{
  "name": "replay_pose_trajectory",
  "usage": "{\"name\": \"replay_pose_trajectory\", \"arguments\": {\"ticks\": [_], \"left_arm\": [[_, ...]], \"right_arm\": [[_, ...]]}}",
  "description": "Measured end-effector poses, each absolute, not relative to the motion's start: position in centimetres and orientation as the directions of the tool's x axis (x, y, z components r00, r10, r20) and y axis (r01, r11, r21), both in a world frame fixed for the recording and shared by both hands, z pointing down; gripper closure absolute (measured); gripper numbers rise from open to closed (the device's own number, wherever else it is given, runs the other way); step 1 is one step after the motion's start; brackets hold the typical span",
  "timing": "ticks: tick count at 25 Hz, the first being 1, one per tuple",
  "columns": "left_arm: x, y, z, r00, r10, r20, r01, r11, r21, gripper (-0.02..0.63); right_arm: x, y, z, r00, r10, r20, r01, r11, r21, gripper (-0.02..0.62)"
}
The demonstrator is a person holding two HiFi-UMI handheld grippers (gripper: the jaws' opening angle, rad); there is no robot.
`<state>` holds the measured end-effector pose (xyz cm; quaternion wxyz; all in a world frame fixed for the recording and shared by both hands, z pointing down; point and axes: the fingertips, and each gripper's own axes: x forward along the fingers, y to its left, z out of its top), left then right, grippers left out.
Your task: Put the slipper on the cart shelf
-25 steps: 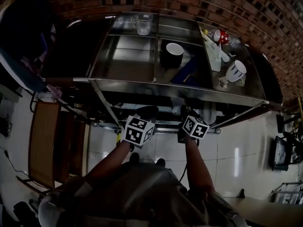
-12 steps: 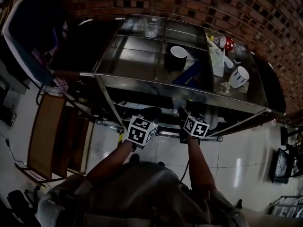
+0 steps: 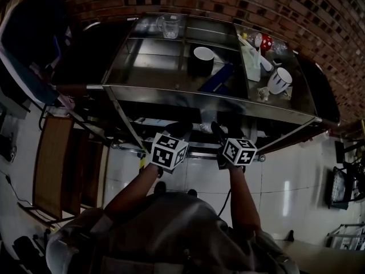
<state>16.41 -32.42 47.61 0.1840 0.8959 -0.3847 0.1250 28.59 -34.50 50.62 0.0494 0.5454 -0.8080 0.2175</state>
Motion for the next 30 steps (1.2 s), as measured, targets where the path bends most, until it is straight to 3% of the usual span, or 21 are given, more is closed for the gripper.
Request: {"name": "replay_pose_trajectory", "arguments": {"ticks": [9, 19, 30], "left_arm": [[18.1, -31.6, 46.8, 0.692, -0.629, 0.353, -0.717, -0.657, 0.233, 0.598], [19.5, -30.8, 45.0, 0.721, -0.613, 0.323, -0.688, -0.690, 0.226, 0.598], [19.4, -30.8, 44.4, 0.726, -0.609, 0.319, -0.682, -0.697, 0.220, 0.598]], "right_arm": [[28.6, -31.2, 46.9, -0.457, -0.857, 0.238, -0.875, 0.386, -0.290, 0.594], [27.4, -29.4, 42.2, -0.541, -0.829, 0.143, -0.823, 0.487, -0.293, 0.594], [26.7, -29.7, 41.5, -0.552, -0.824, 0.128, -0.815, 0.501, -0.290, 0.594]]}}
